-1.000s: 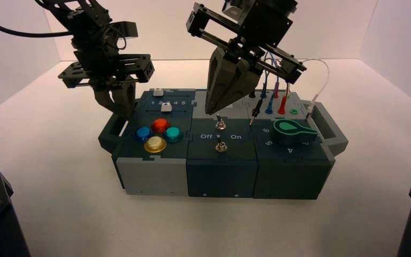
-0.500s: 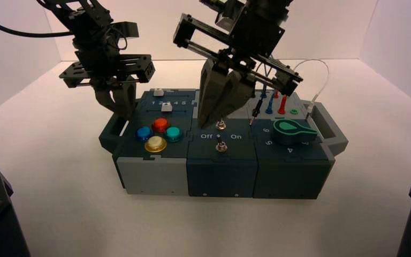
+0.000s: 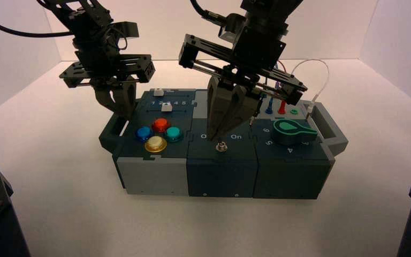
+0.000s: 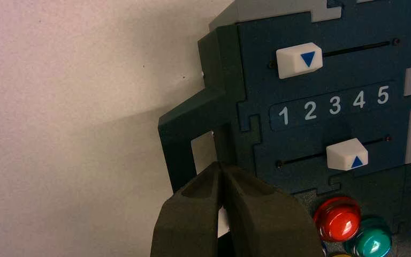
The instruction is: Flip the bottom switch on with the right gripper.
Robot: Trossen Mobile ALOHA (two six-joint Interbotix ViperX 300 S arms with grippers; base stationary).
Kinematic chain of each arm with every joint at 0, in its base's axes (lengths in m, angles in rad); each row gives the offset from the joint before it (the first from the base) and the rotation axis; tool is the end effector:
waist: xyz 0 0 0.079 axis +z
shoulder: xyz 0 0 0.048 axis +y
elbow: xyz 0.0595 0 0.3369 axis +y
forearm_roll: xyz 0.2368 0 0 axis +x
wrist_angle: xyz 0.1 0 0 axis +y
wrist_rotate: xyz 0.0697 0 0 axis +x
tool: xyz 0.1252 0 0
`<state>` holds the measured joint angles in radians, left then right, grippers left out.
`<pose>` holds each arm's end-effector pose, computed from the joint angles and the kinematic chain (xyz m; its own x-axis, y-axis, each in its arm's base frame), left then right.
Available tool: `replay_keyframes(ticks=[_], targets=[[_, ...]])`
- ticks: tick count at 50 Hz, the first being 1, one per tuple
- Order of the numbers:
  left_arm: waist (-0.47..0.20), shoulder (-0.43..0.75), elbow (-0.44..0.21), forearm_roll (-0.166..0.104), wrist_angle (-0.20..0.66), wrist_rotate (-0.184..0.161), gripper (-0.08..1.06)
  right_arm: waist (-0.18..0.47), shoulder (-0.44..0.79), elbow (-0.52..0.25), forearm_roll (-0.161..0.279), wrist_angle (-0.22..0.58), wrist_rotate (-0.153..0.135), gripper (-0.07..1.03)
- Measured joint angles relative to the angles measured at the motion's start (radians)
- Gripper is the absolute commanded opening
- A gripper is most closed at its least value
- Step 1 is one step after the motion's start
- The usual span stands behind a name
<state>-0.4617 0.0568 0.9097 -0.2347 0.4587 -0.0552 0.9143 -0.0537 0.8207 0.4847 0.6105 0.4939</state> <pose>0.2598 -0.1517 -0.0087 0.0930 -0.1613 -0.9825 0.2085 0.9681 -0.1392 0.1603 0.2933 0.0509 -0.0664 0.3515 -0.9338 -0.0350 0.9345 0.3542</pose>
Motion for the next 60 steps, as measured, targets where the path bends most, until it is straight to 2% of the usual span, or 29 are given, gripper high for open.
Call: replay_keyframes(ticks=[34,60], targets=[[0.0,0.002,-0.002,-0.002,0.002,0.0,-0.03,0.008,0.038,-0.003,-0.031,-0.011,0.006,-0.02],[0.0,0.002,-0.002,0.0,0.0,0.0,-0.03,0.002,0.04,-0.037,-0.04,-0.008,0.008,-0.02]])
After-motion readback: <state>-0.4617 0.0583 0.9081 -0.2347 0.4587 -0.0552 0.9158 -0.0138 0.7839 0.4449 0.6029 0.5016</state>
